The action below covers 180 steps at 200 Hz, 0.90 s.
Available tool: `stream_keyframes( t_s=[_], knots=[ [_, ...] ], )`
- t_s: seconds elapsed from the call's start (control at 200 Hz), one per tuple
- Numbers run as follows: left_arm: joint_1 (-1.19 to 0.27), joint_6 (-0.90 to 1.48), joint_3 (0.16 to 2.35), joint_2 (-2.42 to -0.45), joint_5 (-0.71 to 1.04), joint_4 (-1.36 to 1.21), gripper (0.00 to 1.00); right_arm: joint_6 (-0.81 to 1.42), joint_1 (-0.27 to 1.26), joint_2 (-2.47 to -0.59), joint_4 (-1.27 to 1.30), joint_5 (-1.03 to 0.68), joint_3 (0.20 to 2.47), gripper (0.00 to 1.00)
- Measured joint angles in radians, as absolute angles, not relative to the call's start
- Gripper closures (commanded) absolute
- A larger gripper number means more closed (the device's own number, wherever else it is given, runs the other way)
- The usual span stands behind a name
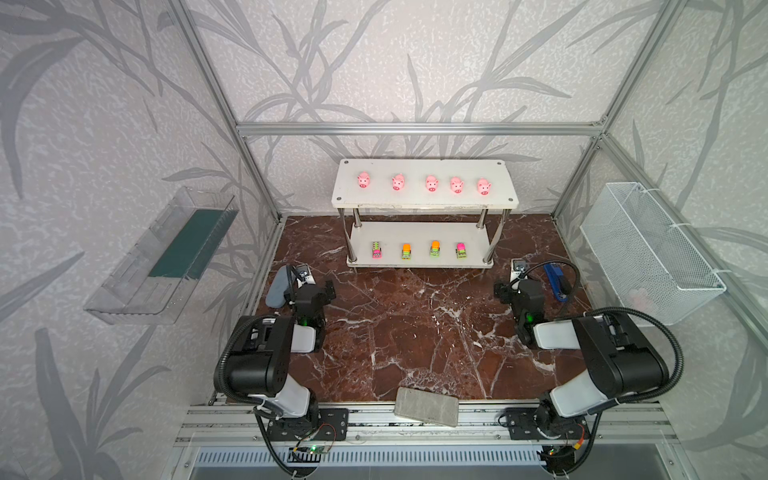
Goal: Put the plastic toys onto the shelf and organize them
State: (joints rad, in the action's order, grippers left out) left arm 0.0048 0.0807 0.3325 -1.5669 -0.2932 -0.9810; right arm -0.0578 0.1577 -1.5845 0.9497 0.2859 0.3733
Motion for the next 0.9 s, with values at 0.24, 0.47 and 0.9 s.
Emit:
stream_keyframes(
  t_s=[0.24, 0.47, 0.9],
  knots=[
    [0.005, 0.081, 0.332, -1.567, -0.293, -0.981, 0.01, -0.058, 0.158, -1.592, 0.979, 0.268, 0.363, 0.01],
    [0.005, 0.081, 0.332, -1.567, -0.293, -0.981, 0.01, -0.058, 0.158, -1.592, 0.986, 0.268, 0.363, 0.01],
    [0.005, 0.081, 0.332, -1.567, -0.293, -0.981, 0.0, -0.058, 0.158, -1.592, 0.991, 0.268, 0.363, 0.01]
  ],
)
